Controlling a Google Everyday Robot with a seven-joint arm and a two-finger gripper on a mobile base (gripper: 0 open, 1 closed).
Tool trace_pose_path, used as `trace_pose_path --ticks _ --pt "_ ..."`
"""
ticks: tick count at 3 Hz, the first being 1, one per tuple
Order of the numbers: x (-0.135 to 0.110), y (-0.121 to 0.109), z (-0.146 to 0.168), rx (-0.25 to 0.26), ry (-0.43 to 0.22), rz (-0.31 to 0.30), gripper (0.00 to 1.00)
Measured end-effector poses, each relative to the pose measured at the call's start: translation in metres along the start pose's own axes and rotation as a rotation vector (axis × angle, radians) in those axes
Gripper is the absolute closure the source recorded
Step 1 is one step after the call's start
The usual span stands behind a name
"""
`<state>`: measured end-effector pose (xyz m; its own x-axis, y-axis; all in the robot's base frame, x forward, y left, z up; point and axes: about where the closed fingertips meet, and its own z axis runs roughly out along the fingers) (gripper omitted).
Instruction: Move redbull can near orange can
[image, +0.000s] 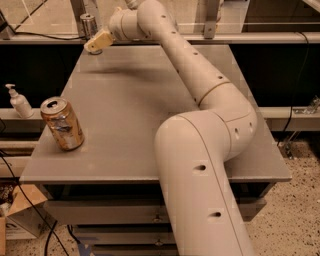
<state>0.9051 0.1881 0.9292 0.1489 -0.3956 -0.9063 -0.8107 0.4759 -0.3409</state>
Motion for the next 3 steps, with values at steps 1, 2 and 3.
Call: trace_pose_path --ticks 1,2,3 --pt "0.000 -0.011 0.003 0.102 0.068 -0.024 0.00" --pt "0.018 -0.014 0.011 0.181 0.133 -0.009 0.00" --pt "0.019 -0.010 0.020 0.182 0.126 0.005 0.00"
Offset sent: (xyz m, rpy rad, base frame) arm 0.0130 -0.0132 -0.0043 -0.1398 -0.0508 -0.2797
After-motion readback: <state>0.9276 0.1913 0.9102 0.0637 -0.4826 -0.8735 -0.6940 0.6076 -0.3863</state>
